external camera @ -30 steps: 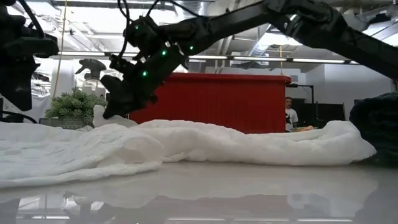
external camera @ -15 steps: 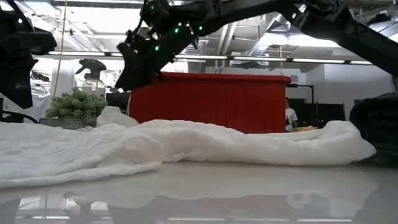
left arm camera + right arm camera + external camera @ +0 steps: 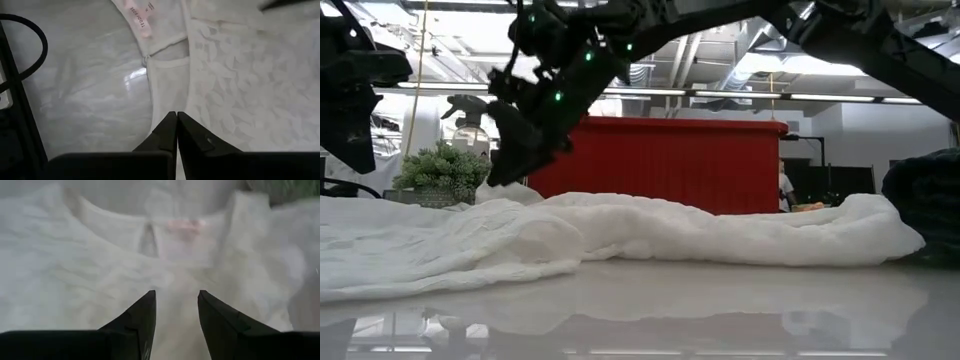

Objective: Fold Laundry from Bin
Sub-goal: Fold the white t-shirt

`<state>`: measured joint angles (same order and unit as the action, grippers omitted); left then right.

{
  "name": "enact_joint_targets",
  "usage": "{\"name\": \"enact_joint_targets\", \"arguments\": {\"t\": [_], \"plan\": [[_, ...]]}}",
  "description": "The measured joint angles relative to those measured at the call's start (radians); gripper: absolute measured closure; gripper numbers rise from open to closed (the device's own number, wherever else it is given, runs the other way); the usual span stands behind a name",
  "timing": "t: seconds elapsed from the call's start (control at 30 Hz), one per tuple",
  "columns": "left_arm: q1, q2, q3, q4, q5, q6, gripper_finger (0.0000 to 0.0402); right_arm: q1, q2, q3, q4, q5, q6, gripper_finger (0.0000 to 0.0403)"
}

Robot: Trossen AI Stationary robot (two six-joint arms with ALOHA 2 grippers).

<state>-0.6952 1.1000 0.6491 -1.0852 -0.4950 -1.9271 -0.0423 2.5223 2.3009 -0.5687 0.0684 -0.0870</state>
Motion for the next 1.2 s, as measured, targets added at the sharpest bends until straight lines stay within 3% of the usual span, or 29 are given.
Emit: {"name": "enact_joint_targets", "arguments": {"t": [1.2], "plan": [[0.0,0.0,0.001,-0.001,-0.017,0.013,0.0401,-0.036,0.037,-0.042,0.079,-0.018,0.034,0.0245]]}}
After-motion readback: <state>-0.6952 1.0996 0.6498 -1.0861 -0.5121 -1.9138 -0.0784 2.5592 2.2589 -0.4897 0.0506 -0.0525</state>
